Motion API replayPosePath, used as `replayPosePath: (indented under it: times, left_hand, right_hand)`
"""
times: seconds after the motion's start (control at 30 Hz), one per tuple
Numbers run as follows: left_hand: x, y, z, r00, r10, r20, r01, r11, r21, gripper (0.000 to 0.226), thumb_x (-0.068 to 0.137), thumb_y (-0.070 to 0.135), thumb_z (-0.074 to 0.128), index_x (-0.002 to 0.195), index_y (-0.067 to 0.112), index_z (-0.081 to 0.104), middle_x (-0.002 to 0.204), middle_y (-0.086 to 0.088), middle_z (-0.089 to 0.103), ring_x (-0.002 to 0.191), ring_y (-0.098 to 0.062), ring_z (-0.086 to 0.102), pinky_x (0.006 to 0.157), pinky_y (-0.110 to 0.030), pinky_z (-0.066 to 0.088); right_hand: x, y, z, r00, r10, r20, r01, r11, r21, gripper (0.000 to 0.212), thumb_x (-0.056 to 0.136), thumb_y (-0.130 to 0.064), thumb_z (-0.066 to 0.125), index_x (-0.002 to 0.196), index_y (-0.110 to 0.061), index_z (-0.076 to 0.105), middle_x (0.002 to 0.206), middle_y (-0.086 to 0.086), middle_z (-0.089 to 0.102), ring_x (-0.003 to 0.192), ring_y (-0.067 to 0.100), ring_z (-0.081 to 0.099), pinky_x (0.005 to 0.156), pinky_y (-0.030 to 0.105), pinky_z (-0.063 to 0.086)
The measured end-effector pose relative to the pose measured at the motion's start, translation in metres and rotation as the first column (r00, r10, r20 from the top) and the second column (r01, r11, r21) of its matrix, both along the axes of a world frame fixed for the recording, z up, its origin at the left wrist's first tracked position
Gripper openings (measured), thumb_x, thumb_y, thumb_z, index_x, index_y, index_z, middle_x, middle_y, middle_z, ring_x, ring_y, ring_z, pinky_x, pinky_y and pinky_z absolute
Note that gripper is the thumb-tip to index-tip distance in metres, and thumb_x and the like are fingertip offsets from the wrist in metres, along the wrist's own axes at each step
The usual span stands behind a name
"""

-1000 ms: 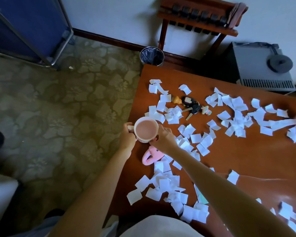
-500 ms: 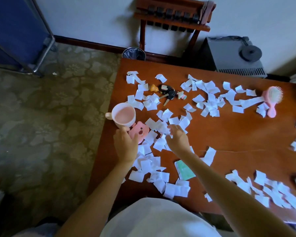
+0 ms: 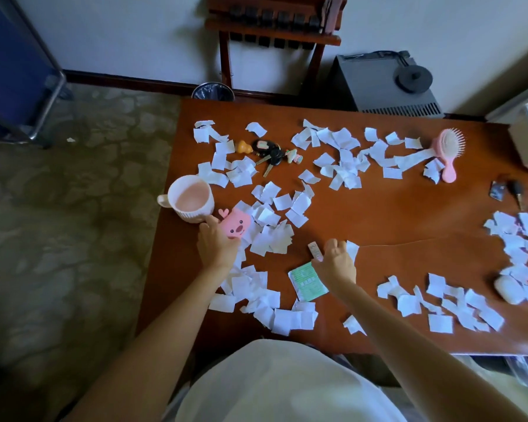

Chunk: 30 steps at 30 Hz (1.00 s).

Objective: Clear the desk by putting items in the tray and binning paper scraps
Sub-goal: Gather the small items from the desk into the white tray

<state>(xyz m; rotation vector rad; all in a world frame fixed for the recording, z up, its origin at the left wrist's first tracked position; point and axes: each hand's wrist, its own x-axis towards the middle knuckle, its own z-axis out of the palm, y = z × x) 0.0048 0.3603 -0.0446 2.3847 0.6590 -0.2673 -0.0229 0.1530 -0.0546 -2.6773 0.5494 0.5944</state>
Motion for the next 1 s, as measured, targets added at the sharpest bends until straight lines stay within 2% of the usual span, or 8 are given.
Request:
replayPosePath:
  times: [0.13, 0.23, 0.37, 0.5, 0.6, 0.73, 0.87, 1.0]
  left_hand:
    - [-0.001, -0.007, 0.005, 0.998, -0.056, 0.013, 0.057, 0.998, -0.036, 0.063, 0.08, 0.005, 0.07, 0.13, 0.001, 0.032, 0.127, -0.018, 0.05, 0.12, -0.031, 0.052, 0.073, -0.03, 0.052]
    - [0.001, -0.011, 0.014, 0.99, -0.121, 0.075, 0.123, 0.992, -0.02, 0.051, 0.078, 0.006, 0.072, 0.117, 0.002, 0.039, 0.124, -0.017, 0.051, 0.118, -0.029, 0.054, 0.067, -0.024, 0.051]
    - [0.008, -0.034, 0.037, 0.969, -0.19, 0.157, 0.203, 0.976, -0.072, 0.06, 0.077, 0.012, 0.075, 0.125, 0.001, 0.04, 0.128, -0.017, 0.05, 0.116, -0.026, 0.054, 0.067, -0.022, 0.049]
    - [0.008, -0.08, 0.059, 0.965, -0.239, 0.11, 0.256, 0.948, -0.19, 0.053, 0.08, 0.017, 0.071, 0.123, 0.004, 0.045, 0.122, -0.016, 0.054, 0.106, -0.024, 0.056, 0.065, -0.024, 0.05]
    - [0.003, -0.127, 0.07, 0.953, -0.277, 0.123, 0.299, 0.927, -0.227, 0.053, 0.08, 0.019, 0.07, 0.125, 0.008, 0.044, 0.123, -0.013, 0.053, 0.099, -0.021, 0.056, 0.068, -0.026, 0.052]
    - [-0.001, -0.211, 0.076, 0.941, -0.315, 0.122, 0.337, 0.904, -0.262, 0.059, 0.079, 0.017, 0.071, 0.128, 0.013, 0.038, 0.125, -0.008, 0.05, 0.09, -0.012, 0.05, 0.058, -0.015, 0.045]
    - [-0.003, -0.312, 0.077, 0.939, -0.344, 0.03, 0.336, 0.889, -0.312, 0.065, 0.078, 0.016, 0.071, 0.131, 0.016, 0.035, 0.13, -0.007, 0.048, 0.104, -0.02, 0.054, 0.068, -0.021, 0.046]
    - [-0.005, -0.398, 0.085, 0.924, -0.383, -0.022, 0.356, 0.878, -0.32, 0.07, 0.079, 0.018, 0.071, 0.135, 0.016, 0.03, 0.132, -0.008, 0.046, 0.113, -0.023, 0.054, 0.07, -0.023, 0.046]
  right_hand:
    - [0.0, -0.005, -0.001, 0.999, 0.031, -0.038, -0.031, 0.999, 0.015, 0.03, 0.089, -0.021, 0.058, 0.113, -0.006, 0.048, 0.117, 0.013, 0.056, 0.103, 0.029, 0.057, 0.083, 0.037, 0.051]
    - [0.005, -0.007, 0.004, 0.999, 0.04, 0.037, -0.042, 0.998, 0.054, 0.017, 0.09, -0.015, 0.054, 0.103, -0.008, 0.046, 0.106, 0.013, 0.061, 0.086, 0.025, 0.054, 0.067, 0.033, 0.047]
    - [0.013, -0.013, 0.021, 0.987, -0.043, 0.156, 0.018, 0.987, 0.16, 0.016, 0.09, -0.018, 0.055, 0.103, -0.01, 0.048, 0.098, 0.01, 0.063, 0.074, 0.023, 0.06, 0.052, 0.027, 0.047]
    - [0.013, -0.043, 0.035, 0.968, -0.06, 0.245, 0.01, 0.98, 0.201, 0.016, 0.087, -0.016, 0.056, 0.1, -0.008, 0.052, 0.091, 0.011, 0.065, 0.068, 0.025, 0.06, 0.057, 0.032, 0.049]
    - [0.011, -0.085, 0.042, 0.951, -0.082, 0.298, 0.025, 0.981, 0.191, 0.015, 0.086, -0.016, 0.056, 0.098, -0.007, 0.054, 0.089, 0.013, 0.066, 0.067, 0.027, 0.058, 0.059, 0.033, 0.048]
    - [0.006, -0.164, 0.047, 0.93, -0.123, 0.345, 0.057, 0.979, 0.195, 0.016, 0.089, -0.017, 0.054, 0.098, -0.005, 0.056, 0.087, 0.014, 0.067, 0.063, 0.026, 0.054, 0.051, 0.027, 0.04]
    - [0.004, -0.252, 0.053, 0.937, -0.097, 0.336, 0.033, 0.981, 0.192, 0.018, 0.092, -0.022, 0.055, 0.103, -0.008, 0.055, 0.087, 0.003, 0.06, 0.067, 0.019, 0.057, 0.054, 0.021, 0.045]
    - [0.004, -0.33, 0.064, 0.939, -0.091, 0.331, 0.046, 0.989, 0.141, 0.026, 0.094, -0.028, 0.051, 0.093, -0.003, 0.055, 0.083, 0.014, 0.066, 0.061, 0.024, 0.054, 0.05, 0.028, 0.039]
